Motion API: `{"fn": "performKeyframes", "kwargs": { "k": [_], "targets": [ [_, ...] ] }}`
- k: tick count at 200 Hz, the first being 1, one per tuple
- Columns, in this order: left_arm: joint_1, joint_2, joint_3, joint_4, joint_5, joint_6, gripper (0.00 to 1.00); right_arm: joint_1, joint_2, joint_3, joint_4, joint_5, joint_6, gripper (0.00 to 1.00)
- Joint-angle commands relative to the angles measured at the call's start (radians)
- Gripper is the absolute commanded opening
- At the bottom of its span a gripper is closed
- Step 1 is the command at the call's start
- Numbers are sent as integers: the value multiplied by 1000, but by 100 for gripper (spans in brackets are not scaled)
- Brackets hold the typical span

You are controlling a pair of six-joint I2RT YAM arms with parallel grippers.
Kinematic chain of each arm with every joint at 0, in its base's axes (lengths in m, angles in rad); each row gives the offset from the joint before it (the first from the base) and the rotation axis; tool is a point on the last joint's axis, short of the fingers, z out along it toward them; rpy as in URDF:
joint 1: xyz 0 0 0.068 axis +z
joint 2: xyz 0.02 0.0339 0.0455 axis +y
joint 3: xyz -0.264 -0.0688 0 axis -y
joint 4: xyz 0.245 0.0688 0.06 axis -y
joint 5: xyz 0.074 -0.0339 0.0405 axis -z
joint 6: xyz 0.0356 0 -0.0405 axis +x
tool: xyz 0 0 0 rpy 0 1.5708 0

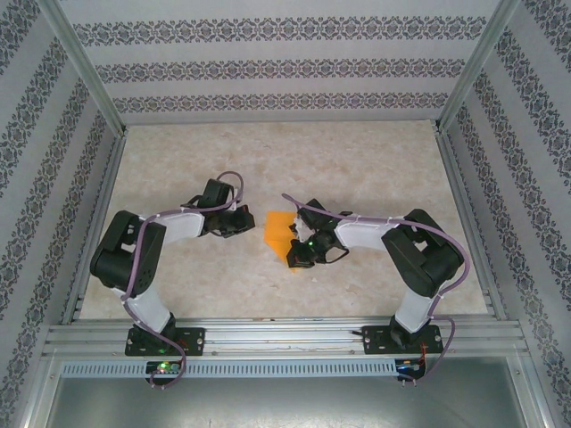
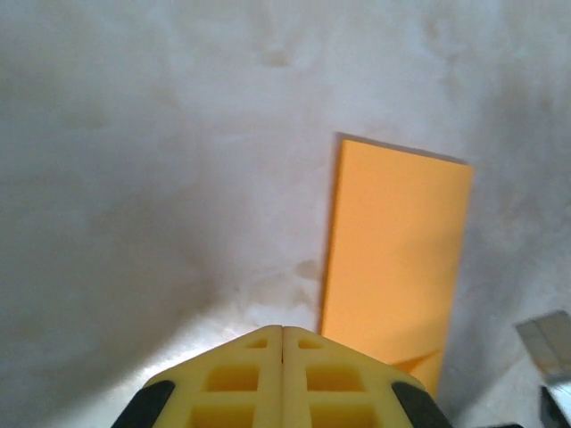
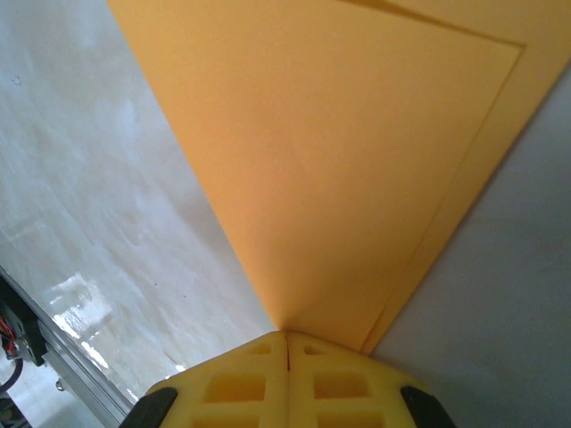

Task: Fold a paper plane with a square sheet of paper (fold left side to right side)
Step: Third fold the triangle at the center of the table.

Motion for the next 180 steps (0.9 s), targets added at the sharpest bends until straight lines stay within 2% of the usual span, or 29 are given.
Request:
{"fn": "performKeyframes", "kwargs": {
  "k": [1, 29, 73, 180],
  "targets": [
    [-33, -63, -2, -44, 21, 18, 5, -41, 31, -18, -108, 97, -47, 0],
    [-120, -60, -1, -7, 62, -27, 5, -65, 24, -9, -111, 91, -75, 0],
    [-211, 46, 54, 59, 84, -75, 5, -81, 44, 15, -125, 89, -108, 0],
    [-232, 163, 112, 12, 58, -47, 4, -85, 39, 27, -126, 66, -104, 0]
  ]
}}
